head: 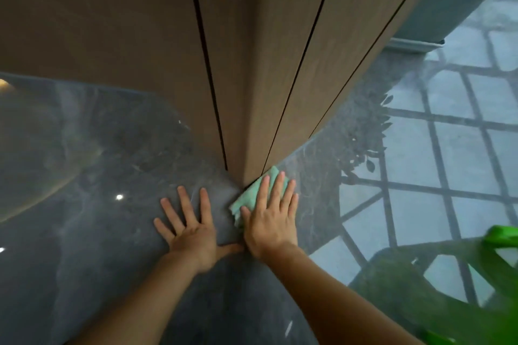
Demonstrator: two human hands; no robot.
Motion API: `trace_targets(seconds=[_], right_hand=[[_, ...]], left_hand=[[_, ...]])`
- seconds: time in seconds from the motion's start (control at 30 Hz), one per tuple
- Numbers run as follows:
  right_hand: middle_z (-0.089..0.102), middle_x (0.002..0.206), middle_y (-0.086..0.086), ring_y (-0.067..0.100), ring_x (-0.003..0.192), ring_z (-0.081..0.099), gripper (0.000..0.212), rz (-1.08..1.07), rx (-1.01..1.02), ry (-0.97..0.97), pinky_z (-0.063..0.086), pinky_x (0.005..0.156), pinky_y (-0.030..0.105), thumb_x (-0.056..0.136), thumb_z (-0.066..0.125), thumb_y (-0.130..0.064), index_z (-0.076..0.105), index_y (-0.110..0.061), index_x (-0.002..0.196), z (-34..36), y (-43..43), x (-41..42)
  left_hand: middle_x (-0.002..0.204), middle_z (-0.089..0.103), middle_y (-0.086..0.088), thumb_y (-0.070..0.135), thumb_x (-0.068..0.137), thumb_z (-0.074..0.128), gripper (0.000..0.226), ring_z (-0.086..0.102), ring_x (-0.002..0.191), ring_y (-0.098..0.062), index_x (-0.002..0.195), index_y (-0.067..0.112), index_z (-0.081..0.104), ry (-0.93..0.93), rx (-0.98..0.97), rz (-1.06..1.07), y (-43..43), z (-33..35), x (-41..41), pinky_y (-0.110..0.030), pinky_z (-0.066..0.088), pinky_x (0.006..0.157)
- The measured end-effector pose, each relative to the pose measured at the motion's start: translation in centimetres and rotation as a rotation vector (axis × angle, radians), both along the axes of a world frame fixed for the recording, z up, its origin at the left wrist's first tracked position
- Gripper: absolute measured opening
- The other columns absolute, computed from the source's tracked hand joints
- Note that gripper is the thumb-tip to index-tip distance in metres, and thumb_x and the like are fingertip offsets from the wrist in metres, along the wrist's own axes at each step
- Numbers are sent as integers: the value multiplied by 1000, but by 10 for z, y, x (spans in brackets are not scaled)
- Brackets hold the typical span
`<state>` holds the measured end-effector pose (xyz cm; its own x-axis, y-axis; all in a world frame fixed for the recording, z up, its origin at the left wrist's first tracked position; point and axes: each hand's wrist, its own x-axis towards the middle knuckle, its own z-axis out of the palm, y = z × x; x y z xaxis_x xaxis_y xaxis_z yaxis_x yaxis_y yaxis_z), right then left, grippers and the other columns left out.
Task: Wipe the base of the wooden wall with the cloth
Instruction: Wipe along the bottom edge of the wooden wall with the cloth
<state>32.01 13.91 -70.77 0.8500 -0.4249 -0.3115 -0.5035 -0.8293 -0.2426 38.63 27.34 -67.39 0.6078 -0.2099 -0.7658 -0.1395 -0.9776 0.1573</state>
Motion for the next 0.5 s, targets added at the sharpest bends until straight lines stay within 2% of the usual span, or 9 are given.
trace_targets(seconds=[0.1,0.2,0.3,0.4,0.5], right_hand=[[-24,156,16,38,142,-25,75,45,-79,10,-16,112,52,93,8,-60,-18,-18,149,-3,-46,4],[-13,160,18,40,145,-14,74,-267,-164,42,-2,118,58,94,8,-59,-11,-15,150,-4,-128,37],[-15,160,16,38,145,-13,74,-388,-149,202,-5,117,58,95,15,-58,-11,-16,151,11,-190,70],[-18,159,18,42,144,-15,77,-349,-65,187,-6,117,59,96,21,-57,-12,-13,151,13,-154,65],[-33,152,20,44,139,-28,79,-101,-7,67,-20,110,54,95,17,-58,-21,-12,147,-2,-32,18]], left_hand=[[121,-71,-13,100,35,44,149,-57,117,-50,114,31,-62,-3,13,-9,1,-1,2,-71,-20,105],[122,-71,-13,100,35,42,149,-65,106,-45,116,30,-62,-1,14,-12,4,-12,3,-71,-24,102],[122,-71,-13,101,32,42,151,-67,103,-44,118,30,-61,-11,4,-30,4,-16,3,-68,-31,93],[125,-69,-15,99,38,45,150,-66,105,-45,120,29,-60,-13,-6,-14,3,-10,1,-69,-31,94],[121,-70,-16,97,43,48,149,-56,118,-52,121,27,-58,-15,-6,-21,3,-6,2,-73,-20,103]])
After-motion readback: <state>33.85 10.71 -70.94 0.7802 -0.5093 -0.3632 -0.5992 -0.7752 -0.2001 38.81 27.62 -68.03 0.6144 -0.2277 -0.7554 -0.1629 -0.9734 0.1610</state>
